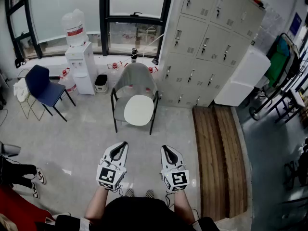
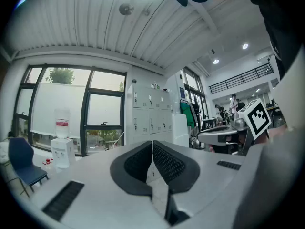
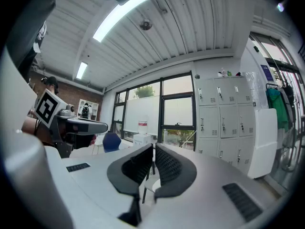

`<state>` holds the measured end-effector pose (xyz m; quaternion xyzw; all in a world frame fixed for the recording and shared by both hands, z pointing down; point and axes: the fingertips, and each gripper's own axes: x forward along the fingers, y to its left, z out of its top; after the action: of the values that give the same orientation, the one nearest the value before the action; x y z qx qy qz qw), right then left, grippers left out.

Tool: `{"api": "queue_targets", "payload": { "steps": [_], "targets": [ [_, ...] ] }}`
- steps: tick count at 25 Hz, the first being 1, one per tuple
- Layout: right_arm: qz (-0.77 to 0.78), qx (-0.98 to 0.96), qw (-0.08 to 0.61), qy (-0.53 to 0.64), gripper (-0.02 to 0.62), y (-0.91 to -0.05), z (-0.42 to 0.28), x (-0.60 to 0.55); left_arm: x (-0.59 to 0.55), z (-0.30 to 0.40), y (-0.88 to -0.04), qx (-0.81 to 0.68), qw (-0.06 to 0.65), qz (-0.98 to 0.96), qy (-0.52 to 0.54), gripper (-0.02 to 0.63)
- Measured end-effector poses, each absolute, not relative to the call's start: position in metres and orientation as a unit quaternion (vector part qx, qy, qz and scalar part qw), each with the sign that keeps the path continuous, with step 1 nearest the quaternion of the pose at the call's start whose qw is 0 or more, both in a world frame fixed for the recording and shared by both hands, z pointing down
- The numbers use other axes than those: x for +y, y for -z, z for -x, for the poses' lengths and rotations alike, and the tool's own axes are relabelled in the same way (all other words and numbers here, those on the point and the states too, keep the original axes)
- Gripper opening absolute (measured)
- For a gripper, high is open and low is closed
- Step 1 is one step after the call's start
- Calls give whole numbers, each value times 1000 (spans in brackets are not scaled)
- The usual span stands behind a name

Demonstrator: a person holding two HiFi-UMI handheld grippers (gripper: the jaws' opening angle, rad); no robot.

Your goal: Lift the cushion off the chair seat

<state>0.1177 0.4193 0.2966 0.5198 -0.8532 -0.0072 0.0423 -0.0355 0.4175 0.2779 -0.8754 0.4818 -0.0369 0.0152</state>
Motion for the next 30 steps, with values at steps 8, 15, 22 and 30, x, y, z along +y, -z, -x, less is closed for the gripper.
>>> {"api": "queue_targets", "payload": {
  "steps": [8, 15, 22, 30],
  "targets": [
    [-514, -857, 43, 7, 37, -296, -106, 416, 413, 42, -281, 482, 10, 875, 36, 23],
    [-513, -857, 48, 6, 38, -295, -86, 415, 412, 64, -286, 488, 0, 872, 36, 23],
    [-516, -855, 43, 11, 38, -292, -51, 413, 411, 102, -290, 487, -1, 873, 34, 23],
    [-510, -859, 36, 3, 38, -300, -19, 393, 397, 128, -294, 488, 2, 872, 35, 23]
  ]
}}
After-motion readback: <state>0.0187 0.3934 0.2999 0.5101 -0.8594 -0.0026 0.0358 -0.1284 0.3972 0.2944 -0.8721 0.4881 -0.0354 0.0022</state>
